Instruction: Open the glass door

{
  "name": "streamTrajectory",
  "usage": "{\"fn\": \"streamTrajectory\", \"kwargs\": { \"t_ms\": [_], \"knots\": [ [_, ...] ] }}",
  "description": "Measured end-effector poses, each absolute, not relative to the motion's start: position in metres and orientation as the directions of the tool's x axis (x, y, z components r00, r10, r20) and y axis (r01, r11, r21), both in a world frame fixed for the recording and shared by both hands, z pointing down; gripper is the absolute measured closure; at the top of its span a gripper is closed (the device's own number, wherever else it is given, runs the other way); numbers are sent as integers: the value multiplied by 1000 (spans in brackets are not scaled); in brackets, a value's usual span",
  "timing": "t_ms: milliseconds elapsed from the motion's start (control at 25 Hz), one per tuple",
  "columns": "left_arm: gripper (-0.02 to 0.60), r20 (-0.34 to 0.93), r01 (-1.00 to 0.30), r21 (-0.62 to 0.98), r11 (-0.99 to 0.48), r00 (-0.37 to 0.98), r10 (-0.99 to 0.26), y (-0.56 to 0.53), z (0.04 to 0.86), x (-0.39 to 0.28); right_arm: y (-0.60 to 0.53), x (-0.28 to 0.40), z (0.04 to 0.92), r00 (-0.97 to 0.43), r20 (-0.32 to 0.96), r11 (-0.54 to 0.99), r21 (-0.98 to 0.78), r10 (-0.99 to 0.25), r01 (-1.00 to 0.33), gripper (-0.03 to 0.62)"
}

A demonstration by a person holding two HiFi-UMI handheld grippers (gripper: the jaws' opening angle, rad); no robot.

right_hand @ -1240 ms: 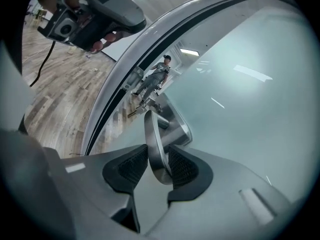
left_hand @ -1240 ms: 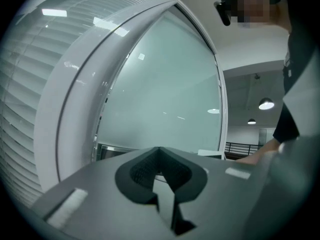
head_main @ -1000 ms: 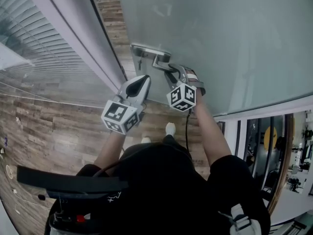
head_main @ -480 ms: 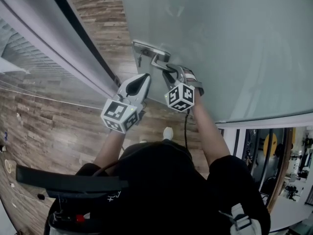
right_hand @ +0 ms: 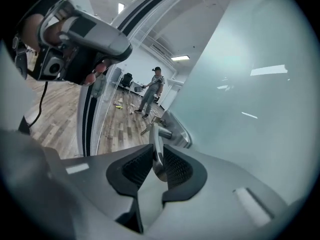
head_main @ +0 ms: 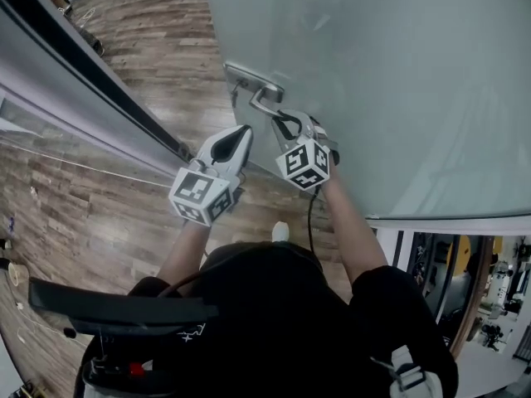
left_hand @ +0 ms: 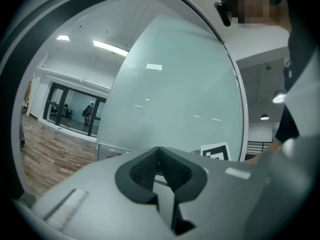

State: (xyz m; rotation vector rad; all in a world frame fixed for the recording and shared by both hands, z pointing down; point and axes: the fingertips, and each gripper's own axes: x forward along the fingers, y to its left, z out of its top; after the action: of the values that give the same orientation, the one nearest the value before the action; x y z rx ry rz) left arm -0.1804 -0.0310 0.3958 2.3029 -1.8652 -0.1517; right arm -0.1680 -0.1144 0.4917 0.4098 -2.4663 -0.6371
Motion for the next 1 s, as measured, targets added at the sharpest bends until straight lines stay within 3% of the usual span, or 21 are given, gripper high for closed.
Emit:
{"fn": "streamTrajectory", "kwargs": {
  "t_ms": [560,1000],
  "knots": [
    [581,30,-983,171,-68,75,-997,-67,388,-162,-166,-181,492,-795,484,847,527,-367,-70,530],
    [581,31,-983,163,-89,96,-995,-74,381,-155,-192,-180,489,-756,485,812,574,-439,-103,499]
  ]
}}
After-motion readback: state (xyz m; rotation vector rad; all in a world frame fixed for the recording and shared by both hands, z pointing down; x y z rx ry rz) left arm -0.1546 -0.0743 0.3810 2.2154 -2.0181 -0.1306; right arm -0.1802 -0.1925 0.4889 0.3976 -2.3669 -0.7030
